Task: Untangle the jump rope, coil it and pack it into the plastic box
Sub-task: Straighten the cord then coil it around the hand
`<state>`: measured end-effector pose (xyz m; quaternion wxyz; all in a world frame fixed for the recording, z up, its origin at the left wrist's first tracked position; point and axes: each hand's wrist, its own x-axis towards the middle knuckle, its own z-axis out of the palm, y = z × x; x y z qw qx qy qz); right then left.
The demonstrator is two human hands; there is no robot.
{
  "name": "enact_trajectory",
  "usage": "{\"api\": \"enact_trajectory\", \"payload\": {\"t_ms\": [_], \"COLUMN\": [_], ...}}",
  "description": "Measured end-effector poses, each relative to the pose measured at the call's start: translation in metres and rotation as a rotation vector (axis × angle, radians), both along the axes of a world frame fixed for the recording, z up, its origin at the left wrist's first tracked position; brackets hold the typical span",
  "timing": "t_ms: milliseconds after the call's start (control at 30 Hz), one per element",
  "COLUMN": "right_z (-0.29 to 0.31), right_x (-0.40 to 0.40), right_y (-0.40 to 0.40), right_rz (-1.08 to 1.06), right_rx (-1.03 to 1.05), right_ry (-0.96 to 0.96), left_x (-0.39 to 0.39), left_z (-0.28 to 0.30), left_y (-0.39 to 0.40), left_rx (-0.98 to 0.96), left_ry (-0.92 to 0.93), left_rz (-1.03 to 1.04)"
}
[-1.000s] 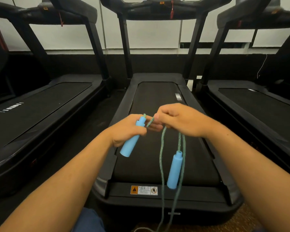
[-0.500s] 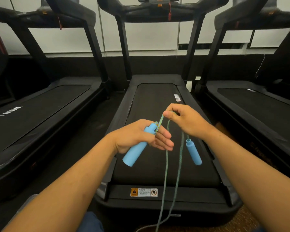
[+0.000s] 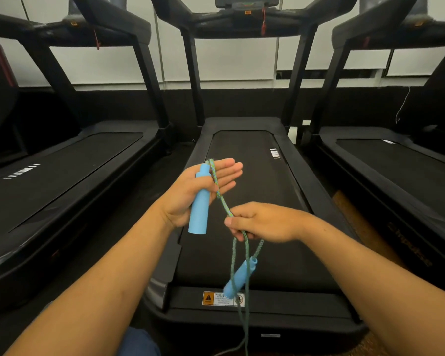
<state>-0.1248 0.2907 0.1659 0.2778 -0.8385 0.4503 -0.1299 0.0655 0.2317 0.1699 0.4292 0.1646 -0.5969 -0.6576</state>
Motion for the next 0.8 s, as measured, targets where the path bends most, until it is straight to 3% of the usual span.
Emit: {"api": "enact_trajectory", "payload": {"t_ms": [100,200,333,533,667,800], "right_z": [0.021,0.039,0.043,0.027,0.017,-0.001], "right_x": [-0.001,-0.008,-0.023,-0.048,-0.058,-0.042], "right_y": [0.008,0.013,0.004,-0.018,-0.027,-0.025], "right_rz": [0.007,-0.057,-0.194,-0.309,-0.336,-0.258], "right_rx": [-0.098,-0.209,-0.323,-0.344,-0.355,-0.151], "right_ry": [-0.010,-0.094,-0.208,-0.286,-0.310,-0.359], "left_x": [0.002,0.000,-0.011,-0.015,-0.011,-0.019], "left_z": [-0.005,-0.010,-0.012,-0.003,0.000,0.004], "left_y": [-0.004,-0.002,0.010,0.022,0.024,0.031], "left_rx": [-0.010,-0.091,-0.140,-0.175,-0.147,-0.049], "left_ry": [-0.085,-0.292,-0.467,-0.585,-0.538,-0.222], "left_rz": [0.067,0.095,-0.053,-0.161,-0.248,-0.402]}}
